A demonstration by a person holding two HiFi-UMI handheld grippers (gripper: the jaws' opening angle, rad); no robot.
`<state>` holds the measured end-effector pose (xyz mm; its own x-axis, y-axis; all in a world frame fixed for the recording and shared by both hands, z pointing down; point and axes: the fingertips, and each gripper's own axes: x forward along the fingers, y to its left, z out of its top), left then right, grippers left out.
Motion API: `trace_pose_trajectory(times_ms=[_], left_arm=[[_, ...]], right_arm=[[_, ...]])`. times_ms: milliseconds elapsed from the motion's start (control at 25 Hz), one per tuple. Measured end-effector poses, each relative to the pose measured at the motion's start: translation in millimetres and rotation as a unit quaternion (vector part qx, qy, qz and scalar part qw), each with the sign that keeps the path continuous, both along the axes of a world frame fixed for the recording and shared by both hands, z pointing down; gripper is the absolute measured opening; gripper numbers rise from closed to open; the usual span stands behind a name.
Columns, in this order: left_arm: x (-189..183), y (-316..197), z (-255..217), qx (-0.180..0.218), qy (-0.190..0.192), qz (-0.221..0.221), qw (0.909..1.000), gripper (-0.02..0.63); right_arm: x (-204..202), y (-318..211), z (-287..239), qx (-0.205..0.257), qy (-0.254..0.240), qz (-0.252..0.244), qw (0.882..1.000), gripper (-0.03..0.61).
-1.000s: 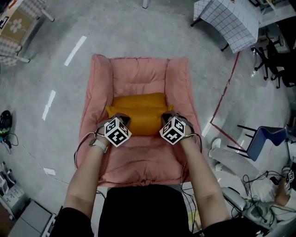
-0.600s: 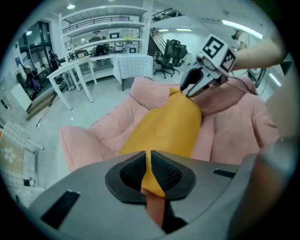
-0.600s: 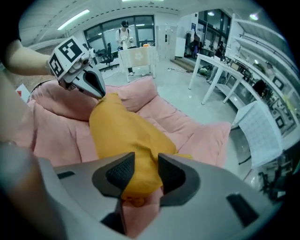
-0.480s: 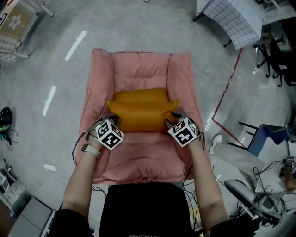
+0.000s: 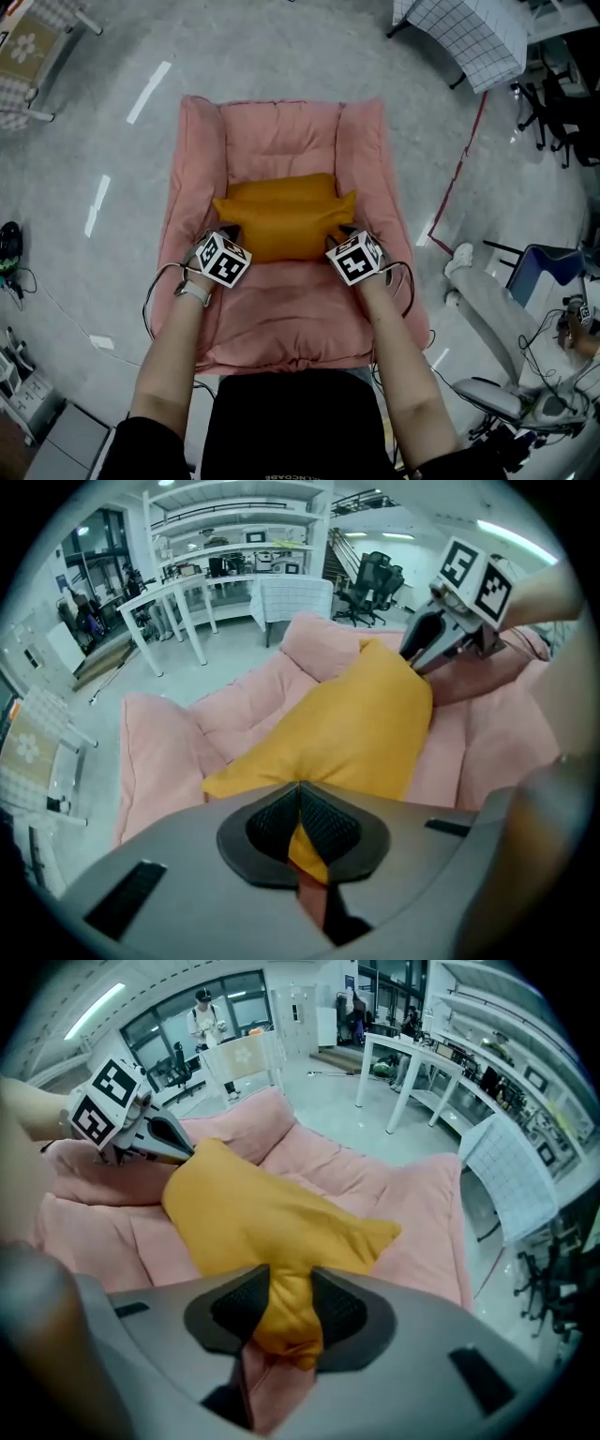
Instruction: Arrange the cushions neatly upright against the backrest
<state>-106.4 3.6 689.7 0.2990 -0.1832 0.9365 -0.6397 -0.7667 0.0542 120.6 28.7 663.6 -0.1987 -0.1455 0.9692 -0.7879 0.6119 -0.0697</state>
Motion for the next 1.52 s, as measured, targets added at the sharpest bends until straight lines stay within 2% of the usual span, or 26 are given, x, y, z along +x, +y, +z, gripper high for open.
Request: trace_pose_trajectory(times_ms=[240, 480, 640, 760, 880, 960, 1120, 1240, 1400, 1520], left_arm=[[-0.7, 2.0, -2.9, 0.005, 0.017, -0.023, 0.9996, 0.017], [-4.6, 6.3, -25.4, 0.016, 0.040, -0.068, 0.9968, 0.017], [-0.3, 8.5, -53.4, 0.045, 0.063, -0.089, 0.9930, 0.017], [11.1, 7.6, -90.5, 0.070, 0.097, -0.098, 0.9880, 0.017], [25.9, 12.7, -133.1, 0.100, 0.121, -0.102, 0.9823, 0.017], [37.0, 11.6, -165.4, 0.129, 0.142, -0.106, 0.9757, 0.017], [56.1, 1.6, -233.7, 0.204, 0.182, -0.128, 0.9534, 0.014], [69.9, 16.0, -280.7, 0.237, 0.200, -0.140, 0.9403, 0.012], [81.1, 26.0, -340.9, 0.283, 0.219, -0.150, 0.9216, 0.012], [88.5, 42.3, -378.3, 0.302, 0.241, -0.163, 0.9079, 0.012]], right_arm=[[1.0, 5.2, 3.3, -0.001, -0.004, 0.010, 1.000, 0.150], [9.3, 11.0, -6.1, -0.010, -0.012, 0.023, 1.000, 0.144], [14.8, 7.6, -34.4, 0.050, -0.052, 0.085, 0.994, 0.067], [10.0, -4.6, -74.9, 0.111, -0.106, 0.122, 0.981, 0.014], [4.0, -8.0, -118.7, 0.161, -0.151, 0.139, 0.965, 0.009], [0.2, -12.3, -147.2, 0.190, -0.178, 0.139, 0.955, 0.009], [-9.2, -26.9, -199.9, 0.242, -0.227, 0.120, 0.936, 0.009], [-18.1, -17.8, -245.1, 0.269, -0.262, 0.107, 0.921, 0.009], [-35.2, -8.8, -308.8, 0.293, -0.329, 0.097, 0.893, 0.009], [-41.7, 7.4, -348.4, 0.317, -0.345, 0.066, 0.881, 0.009]])
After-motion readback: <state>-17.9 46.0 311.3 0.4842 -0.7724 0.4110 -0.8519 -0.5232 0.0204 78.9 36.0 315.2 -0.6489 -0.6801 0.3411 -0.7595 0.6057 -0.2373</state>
